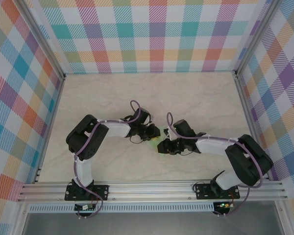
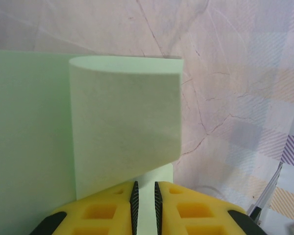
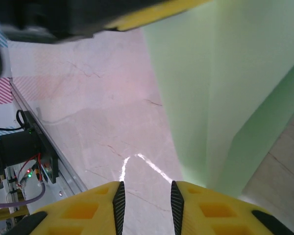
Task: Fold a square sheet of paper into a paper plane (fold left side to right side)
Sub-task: Fourth fold the wing at the center of the table.
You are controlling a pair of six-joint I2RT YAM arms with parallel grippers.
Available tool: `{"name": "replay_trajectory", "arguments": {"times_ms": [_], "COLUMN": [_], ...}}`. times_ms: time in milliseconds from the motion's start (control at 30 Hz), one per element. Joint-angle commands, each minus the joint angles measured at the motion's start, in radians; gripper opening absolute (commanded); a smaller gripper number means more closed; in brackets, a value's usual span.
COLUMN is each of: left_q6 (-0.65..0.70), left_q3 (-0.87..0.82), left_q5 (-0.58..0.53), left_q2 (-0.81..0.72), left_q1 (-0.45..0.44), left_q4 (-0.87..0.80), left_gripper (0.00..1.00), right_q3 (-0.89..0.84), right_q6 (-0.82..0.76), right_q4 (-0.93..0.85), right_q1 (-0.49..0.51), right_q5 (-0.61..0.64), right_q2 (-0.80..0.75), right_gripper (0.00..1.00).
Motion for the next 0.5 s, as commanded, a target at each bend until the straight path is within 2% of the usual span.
{"name": "replay_trajectory", "arguments": {"times_ms": [0,233,467], "left_q6": [0.005,0.007,0.006], "left_q3": [-0.040,-0.046,-0.044], "left_q5": [-0.037,-0.038,-0.038], "left_q2": [0.012,0.007,0.008], "left_q1": [-0.010,-0.010,-0.010], "left_q4": [-0.091,-0.090,-0.088], "left_gripper": [0.19,0.19,0.19], "right_q3": [-0.008,0.017,0.037], "right_q6": [-0.005,0.039,0.039], "right_q4": [-0.026,0.091,0.114], "right_q1": [0.004,-0.016,-0.016], "right_q5": [0.036,0.000,-0.016], "right_q2": [-0.038,0.043,0.115], "right_gripper": [0.36,0.39,0.39]}}
